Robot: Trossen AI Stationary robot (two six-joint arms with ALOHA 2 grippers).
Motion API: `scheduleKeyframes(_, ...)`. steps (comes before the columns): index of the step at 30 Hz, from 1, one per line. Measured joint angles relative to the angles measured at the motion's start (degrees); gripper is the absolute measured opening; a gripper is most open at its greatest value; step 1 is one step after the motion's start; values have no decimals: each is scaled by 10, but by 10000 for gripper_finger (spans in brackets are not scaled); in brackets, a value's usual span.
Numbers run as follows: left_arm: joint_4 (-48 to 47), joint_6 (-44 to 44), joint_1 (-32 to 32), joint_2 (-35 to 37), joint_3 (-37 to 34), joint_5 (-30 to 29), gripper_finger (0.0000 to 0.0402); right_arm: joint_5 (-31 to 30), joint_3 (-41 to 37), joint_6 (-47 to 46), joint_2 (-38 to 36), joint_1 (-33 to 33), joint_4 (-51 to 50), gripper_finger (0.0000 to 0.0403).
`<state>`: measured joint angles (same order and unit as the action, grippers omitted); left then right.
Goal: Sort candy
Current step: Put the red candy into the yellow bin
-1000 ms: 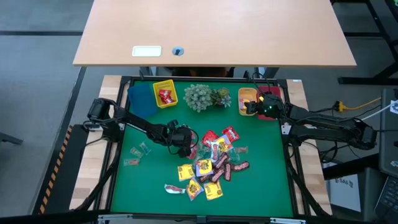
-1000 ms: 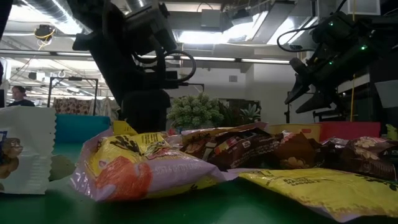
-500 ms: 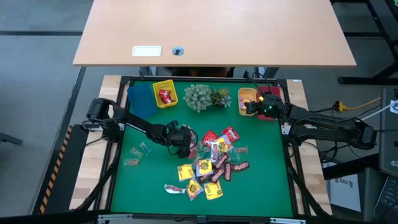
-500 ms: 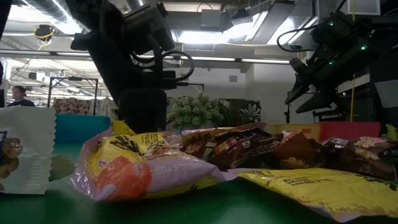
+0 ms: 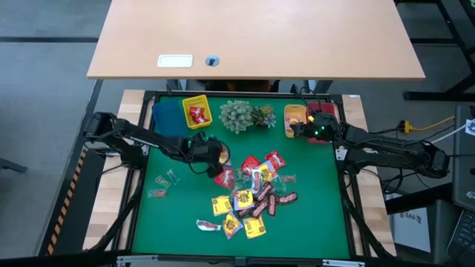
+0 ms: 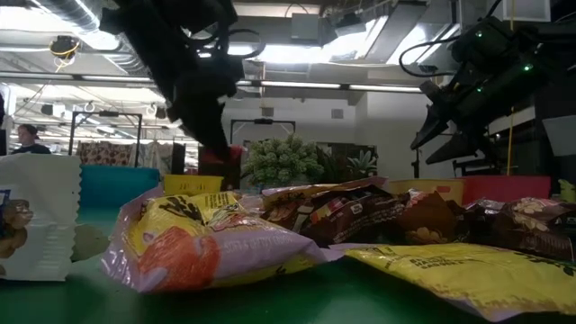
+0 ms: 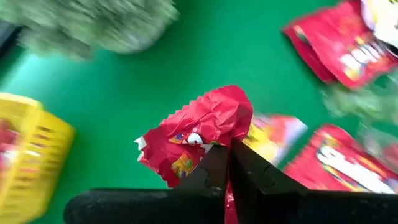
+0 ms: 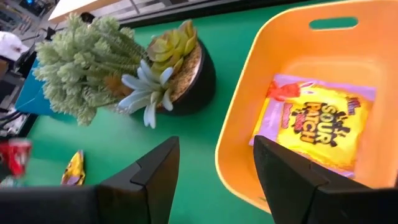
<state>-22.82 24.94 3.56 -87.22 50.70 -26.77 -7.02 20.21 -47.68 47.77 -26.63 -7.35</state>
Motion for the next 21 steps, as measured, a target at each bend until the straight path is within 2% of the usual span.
scheduleKeyframes(9,-7,-58,-108,18,1,-14,1,12,0,0,0,0,2,206)
scheduleKeyframes(21,-8,-61,-239,18,1,-28,2,26,0,0,0,0,2,206)
